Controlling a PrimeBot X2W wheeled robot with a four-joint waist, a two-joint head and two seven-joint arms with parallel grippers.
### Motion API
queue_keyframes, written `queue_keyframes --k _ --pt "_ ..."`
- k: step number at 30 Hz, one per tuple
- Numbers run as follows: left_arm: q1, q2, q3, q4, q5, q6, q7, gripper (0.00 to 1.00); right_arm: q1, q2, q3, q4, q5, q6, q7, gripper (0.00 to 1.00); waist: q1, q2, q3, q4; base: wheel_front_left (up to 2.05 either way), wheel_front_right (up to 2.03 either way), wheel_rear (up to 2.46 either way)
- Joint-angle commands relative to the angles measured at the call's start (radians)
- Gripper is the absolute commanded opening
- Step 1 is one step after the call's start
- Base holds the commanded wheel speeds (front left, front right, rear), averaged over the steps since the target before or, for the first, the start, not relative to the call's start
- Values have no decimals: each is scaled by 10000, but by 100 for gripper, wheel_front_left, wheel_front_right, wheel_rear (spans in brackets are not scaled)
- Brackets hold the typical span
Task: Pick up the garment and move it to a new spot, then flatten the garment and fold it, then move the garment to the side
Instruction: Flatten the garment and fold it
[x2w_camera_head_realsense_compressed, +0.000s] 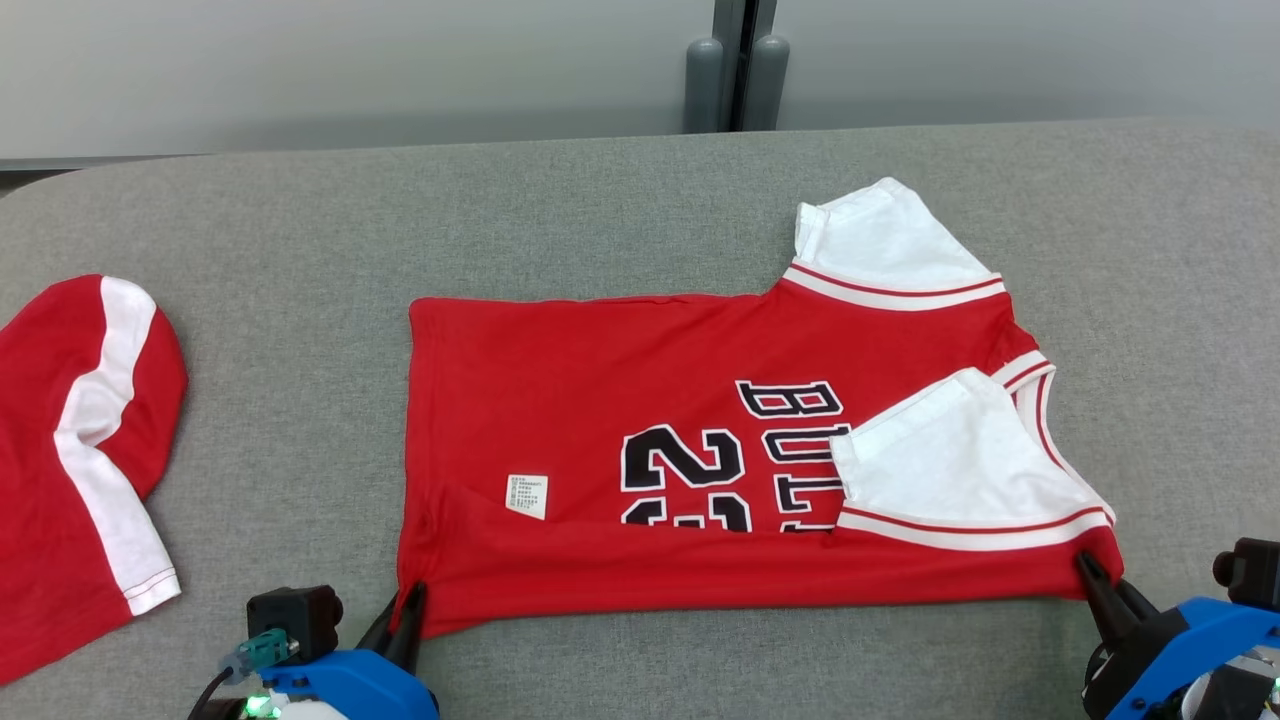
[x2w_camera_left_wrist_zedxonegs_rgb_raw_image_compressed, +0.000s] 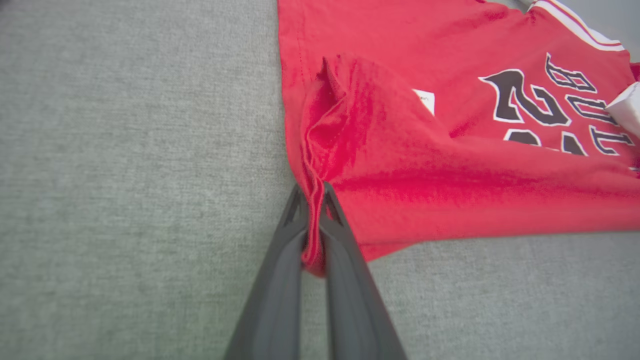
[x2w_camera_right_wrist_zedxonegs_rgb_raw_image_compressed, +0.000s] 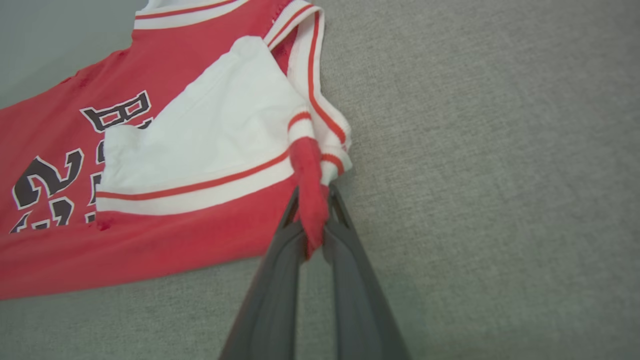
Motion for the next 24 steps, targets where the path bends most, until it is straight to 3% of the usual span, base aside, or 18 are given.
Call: queue_keyframes --k 1,3,4,5,6,13,18,24 --pt "169 113 46 -118 -63 114 100 0 242 -42 15 -79 140 -2 2 0 1 -2 -9 -2 0 0 0" --pt "350 119 73 -290 -160 200 188 0 383 -42 60 -101 209 -2 0 0 1 -2 -28 -5 0 0 0" --pt "449 123 60 -326 -210 236 267 36 443 -42 90 -73 243 -2 44 43 1 -2 -38 -8 0 0 0" --pt "525 137 26 -355 -261 263 389 77 481 -40 139 -33 244 -2 121 100 1 -2 -46 -11 0 0 0" --pt "542 156 18 -405 -290 300 448 100 502 -40 150 2 260 -2 156 100 1 -2 -56 -9 0 0 0" --pt "442 299 65 -583 -285 328 546 100 342 -39 177 -218 -7 -1 367 100 1 -2 -219 20 0 0 0" --pt "-33 634 90 -846 -237 144 864 100 -157 -35 223 -1044 -590 -1 1022 100 1 -2 -368 -6 0 0 0" --pt "-1820 1620 -64 -1041 -361 -736 2720 100 -1719 -123 502 -2453 -1015 -1 3195 100 1 -2 -332 -150 0 0 0"
